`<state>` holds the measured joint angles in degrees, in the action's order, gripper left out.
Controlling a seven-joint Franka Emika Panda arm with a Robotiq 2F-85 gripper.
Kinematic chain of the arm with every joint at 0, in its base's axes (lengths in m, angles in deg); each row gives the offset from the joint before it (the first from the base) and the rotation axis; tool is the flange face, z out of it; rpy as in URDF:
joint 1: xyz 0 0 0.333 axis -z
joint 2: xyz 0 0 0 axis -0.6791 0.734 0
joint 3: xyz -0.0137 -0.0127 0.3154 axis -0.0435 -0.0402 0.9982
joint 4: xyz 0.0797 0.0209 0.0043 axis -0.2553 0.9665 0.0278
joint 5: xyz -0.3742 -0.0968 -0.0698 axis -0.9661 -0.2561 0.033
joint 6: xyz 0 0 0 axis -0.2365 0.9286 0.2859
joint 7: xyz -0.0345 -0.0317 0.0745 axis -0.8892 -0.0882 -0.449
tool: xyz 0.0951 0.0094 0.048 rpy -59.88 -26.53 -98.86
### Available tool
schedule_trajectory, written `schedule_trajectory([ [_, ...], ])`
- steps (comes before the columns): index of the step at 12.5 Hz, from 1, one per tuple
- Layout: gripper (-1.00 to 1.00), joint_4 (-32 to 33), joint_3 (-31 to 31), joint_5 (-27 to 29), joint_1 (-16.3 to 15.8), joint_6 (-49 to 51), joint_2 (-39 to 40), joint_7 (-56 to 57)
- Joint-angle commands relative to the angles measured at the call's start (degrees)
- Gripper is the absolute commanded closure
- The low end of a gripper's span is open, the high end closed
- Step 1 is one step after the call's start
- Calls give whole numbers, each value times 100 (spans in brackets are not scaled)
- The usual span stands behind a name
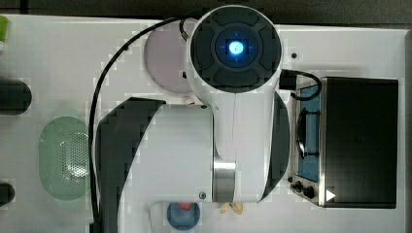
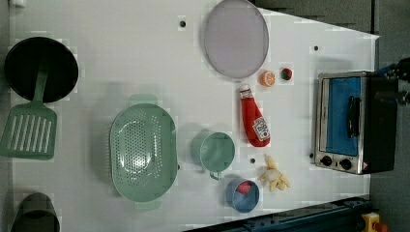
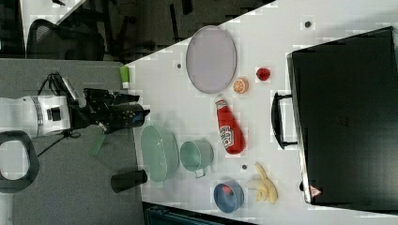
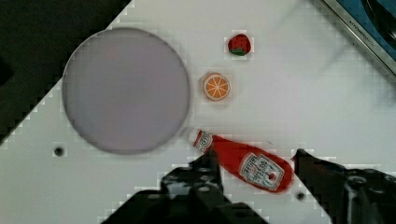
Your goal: Pick Ketchup from the table and place it in strainer.
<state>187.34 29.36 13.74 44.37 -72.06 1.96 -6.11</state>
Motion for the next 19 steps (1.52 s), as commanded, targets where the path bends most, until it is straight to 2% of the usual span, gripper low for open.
schedule_trajectory([
  [1,-59,632,347,304,579,1060,-1350,177],
  [3,-99,672,352,304,576,1056,-1267,178],
  [6,-100,871,410,305,566,957,-998,181],
  [9,-100,1123,493,305,544,355,-657,568],
  [11,-100,1320,563,304,538,-181,-448,1540],
  [16,-100,2096,713,303,511,-1512,-197,4784],
  [19,-100,2747,721,303,507,-2244,-164,5816],
])
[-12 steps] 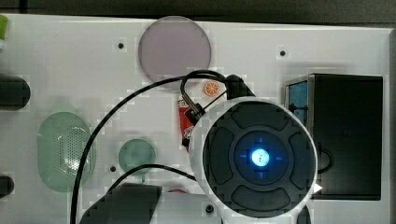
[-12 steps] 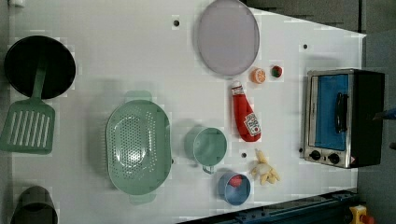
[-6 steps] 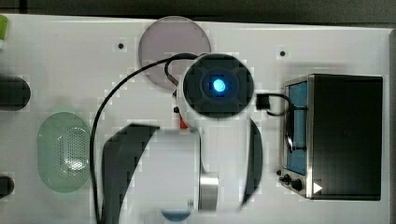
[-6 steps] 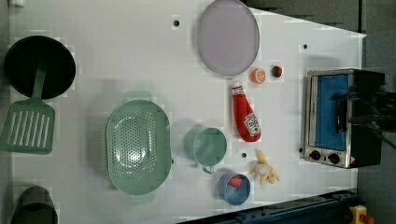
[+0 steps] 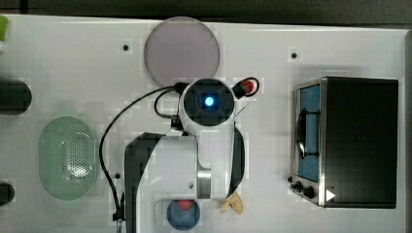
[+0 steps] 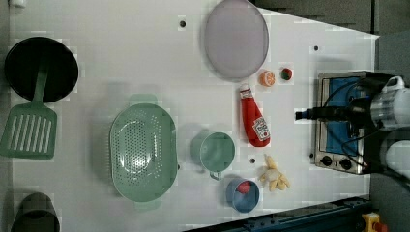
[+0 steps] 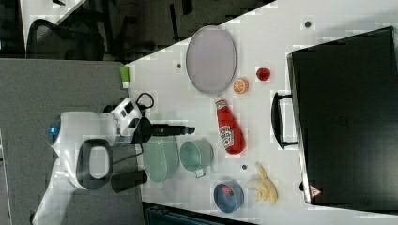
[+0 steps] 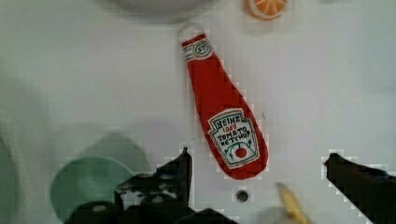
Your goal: Pick Ketchup from the table and place it in strainer.
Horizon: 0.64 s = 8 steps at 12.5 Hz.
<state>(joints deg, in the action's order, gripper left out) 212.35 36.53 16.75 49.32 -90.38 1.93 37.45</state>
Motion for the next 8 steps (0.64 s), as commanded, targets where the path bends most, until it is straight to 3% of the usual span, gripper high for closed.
schedule_trajectory([
  [1,-100,467,2,2,13,-687,-139,1464],
  [5,-100,1151,8,-19,4,-1507,109,1460],
  [8,-100,1271,8,-46,-8,-2001,508,1461],
])
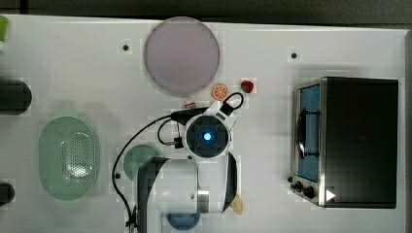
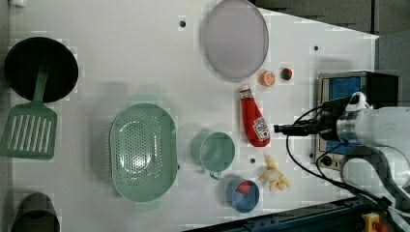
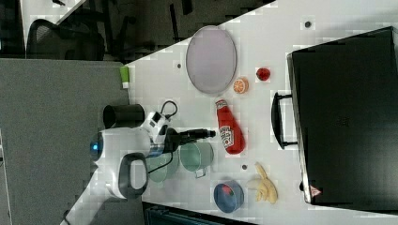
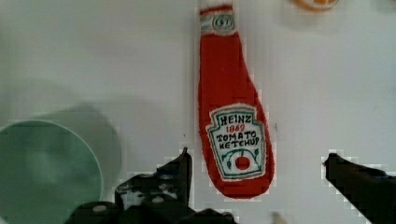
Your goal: Pick Ketchup from the table and place it in strainer.
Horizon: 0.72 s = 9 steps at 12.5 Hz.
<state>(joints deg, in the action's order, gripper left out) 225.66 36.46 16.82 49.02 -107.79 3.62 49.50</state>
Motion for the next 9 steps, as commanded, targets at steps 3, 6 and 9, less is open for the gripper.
schedule_trajectory([
  [3,-100,-58,16,-117,12,-761,861,255],
  [6,-100,-60,12,-118,11,-1299,1368,250],
  [9,-100,-51,8,-120,-14,-1817,1836,248],
])
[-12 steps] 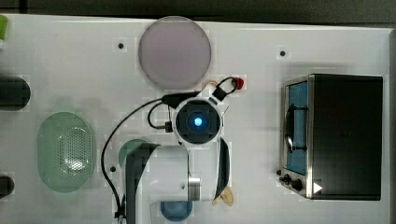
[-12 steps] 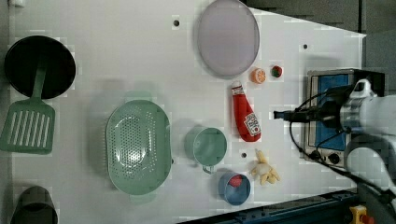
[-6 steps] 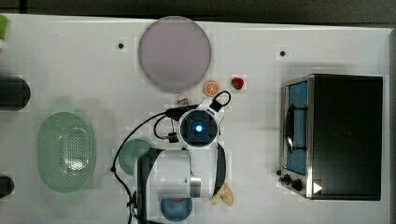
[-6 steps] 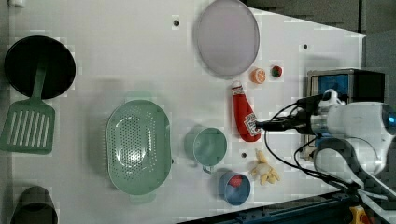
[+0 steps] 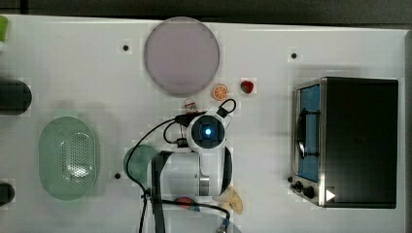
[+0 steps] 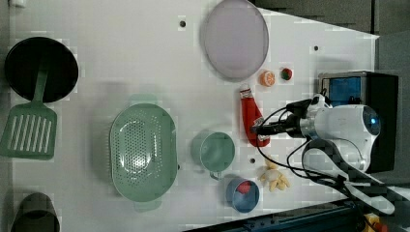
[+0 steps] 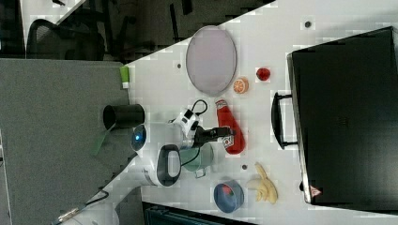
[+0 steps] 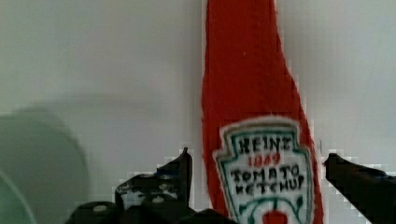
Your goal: Pick Ketchup from the table and place it in strainer.
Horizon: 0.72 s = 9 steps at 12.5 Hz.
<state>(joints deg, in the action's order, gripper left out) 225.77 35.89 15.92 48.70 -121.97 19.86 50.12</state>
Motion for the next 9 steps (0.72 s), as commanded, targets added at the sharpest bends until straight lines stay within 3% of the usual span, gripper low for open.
schedule_trajectory([
  [1,-100,-62,53,-30,19,-513,327,185],
  [3,-92,-49,26,-30,15,-673,466,186],
  [6,-21,-57,39,-30,-6,-675,429,181],
  [9,-20,-75,44,-29,-2,-615,269,169],
])
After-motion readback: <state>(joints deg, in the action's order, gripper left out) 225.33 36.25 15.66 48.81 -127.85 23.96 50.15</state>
